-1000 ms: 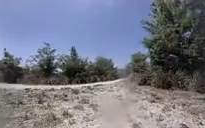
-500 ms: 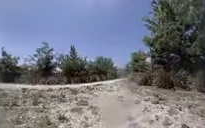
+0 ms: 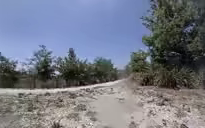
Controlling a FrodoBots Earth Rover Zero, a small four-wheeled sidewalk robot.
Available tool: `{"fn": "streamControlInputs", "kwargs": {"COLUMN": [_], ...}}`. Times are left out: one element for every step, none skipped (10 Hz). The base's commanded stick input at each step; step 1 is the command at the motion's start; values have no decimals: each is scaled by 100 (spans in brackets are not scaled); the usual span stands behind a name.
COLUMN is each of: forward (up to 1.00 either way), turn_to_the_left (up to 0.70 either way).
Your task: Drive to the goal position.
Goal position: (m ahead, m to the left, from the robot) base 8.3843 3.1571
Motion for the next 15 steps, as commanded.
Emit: {"fn": "streamControlInputs", "kwargs": {"forward": [30, 30, 30, 30, 30, 30, 30, 30, 30, 30, 30, 30, 30, 30, 30], "turn_to_the_left": [0, 0, 0, 0, 0, 0, 0, 0, 0, 0, 0, 0, 0, 0, 0]}}
